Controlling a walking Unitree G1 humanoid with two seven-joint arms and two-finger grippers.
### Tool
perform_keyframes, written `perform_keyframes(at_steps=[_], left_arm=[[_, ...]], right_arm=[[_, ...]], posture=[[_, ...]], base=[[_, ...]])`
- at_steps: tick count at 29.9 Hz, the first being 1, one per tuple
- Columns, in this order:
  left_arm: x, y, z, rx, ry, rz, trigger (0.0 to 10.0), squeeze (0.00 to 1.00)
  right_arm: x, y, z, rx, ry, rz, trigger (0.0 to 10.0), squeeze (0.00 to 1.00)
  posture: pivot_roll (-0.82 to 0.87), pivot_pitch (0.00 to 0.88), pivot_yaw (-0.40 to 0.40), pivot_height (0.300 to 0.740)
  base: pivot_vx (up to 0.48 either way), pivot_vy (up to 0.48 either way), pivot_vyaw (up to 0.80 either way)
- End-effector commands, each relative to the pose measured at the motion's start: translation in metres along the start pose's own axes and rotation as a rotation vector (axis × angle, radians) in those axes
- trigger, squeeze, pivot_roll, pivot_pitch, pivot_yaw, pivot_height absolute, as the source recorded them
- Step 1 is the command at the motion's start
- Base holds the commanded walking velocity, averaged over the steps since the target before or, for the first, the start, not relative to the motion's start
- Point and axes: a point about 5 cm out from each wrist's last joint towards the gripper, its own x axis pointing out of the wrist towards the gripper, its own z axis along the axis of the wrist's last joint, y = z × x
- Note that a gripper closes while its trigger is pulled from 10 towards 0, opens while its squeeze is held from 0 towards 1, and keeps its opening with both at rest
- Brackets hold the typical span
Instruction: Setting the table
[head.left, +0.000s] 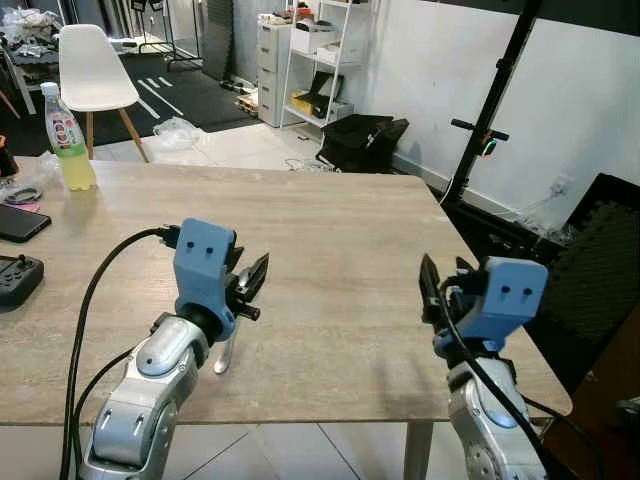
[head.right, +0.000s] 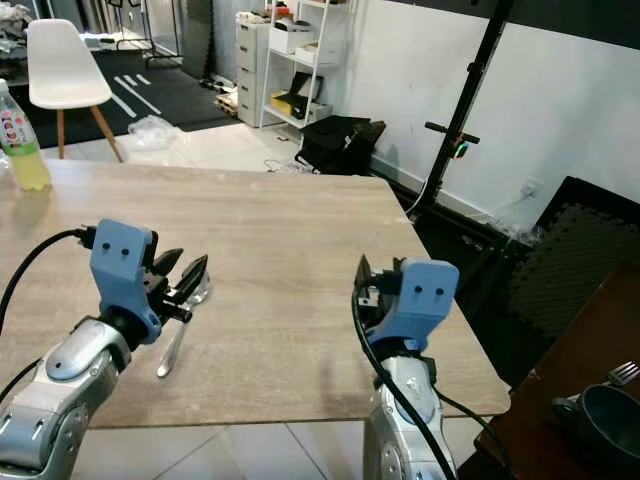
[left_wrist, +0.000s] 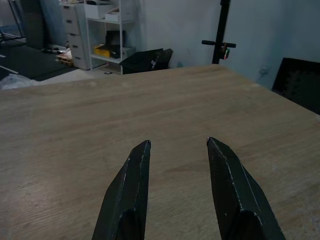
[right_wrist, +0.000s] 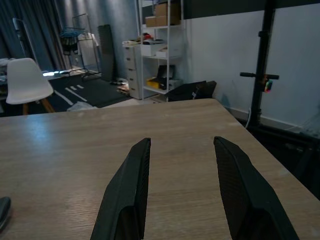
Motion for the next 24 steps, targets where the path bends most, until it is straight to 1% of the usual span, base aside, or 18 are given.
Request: perform_keyframes(at_steps=[1,9,14,24], left_arm=[[0.001,-0.005,-0.003,-0.01,0.02,-0.03,10.0,0.0],[0.003,-0.009,-0.002,-0.013,0.013,-0.034,10.0,0.0],[0.01,-0.011,0.001,-0.019,-0.002,-0.031,10.0,0.0],[0.019,-0.019,0.005,-0.012,-0.023,-0.062,10.0,0.0]], right_arm=[[-0.001,-0.002,0.001,-0.004,-0.003,-0.013,10.0,0.0],[0.0,-0.002,0.002,-0.003,-0.004,-0.007,10.0,0.0],[0.001,-0.002,0.002,-0.004,-0.006,-0.005,10.0,0.0],[0.0,-0.005,0.003,0.001,-0.003,-0.022,10.0,0.0]], posture=[[0.08,0.023,-0.002,0.74],[0.07,0.019,-0.011,0.74],[0.06,0.017,-0.007,0.74],[0.05,0.021,0.003,0.74]], base=[[0.0,0.0,0.0],[0.0,0.0,0.0],[0.0,0.0,0.0],[0.0,0.0,-0.8]])
